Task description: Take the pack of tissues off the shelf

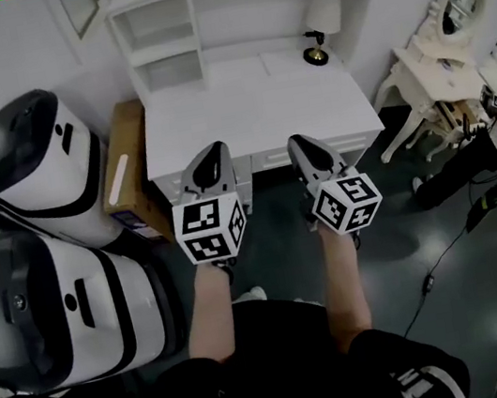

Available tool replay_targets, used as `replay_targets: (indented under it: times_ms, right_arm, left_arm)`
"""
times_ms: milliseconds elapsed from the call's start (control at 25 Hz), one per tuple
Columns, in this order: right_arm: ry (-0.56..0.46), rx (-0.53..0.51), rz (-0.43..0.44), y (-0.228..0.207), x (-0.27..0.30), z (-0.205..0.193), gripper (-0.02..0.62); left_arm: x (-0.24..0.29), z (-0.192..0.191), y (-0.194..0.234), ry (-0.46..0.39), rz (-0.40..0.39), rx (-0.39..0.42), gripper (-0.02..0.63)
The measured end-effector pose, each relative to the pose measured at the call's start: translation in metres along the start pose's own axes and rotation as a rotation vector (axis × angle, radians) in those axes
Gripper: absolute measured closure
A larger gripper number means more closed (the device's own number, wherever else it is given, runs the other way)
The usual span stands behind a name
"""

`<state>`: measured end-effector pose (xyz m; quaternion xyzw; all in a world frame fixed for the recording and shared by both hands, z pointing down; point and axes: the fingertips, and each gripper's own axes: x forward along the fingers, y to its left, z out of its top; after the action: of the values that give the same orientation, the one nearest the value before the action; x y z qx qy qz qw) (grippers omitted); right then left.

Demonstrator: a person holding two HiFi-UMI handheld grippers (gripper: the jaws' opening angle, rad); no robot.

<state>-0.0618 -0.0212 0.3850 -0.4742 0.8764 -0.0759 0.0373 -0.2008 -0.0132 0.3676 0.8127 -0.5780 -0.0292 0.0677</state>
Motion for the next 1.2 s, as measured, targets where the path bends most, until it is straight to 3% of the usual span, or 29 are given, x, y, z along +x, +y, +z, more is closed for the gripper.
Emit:
replay_targets:
  times_ms: [320,800,960,1200]
  right_arm:
    - [0.009,-0.045,-0.034,-0.005,0.039,0.006,0.558]
    - [0.071,-0.084,-0.142,-0.038,0.029,0.003,0.558]
    - [0.053,-0.094,-0.115,-0.043,0.049,0.014,0.558]
    - [0.049,-0.084,0.016,-0.014,0.102,0.007,0.558]
  left_arm:
    - [0.031,0.003,0.028,-0.007,-0.036,-0.024,0.595]
    - [0.063,-0.022,0.007,0.039,-0.146,-0.101,0.595]
    - [0.071,-0.015,0.029,0.038,-0.099,-0.095,0.595]
    - [0.072,-0.005,0.067,0.024,-0.016,-0.061,0.595]
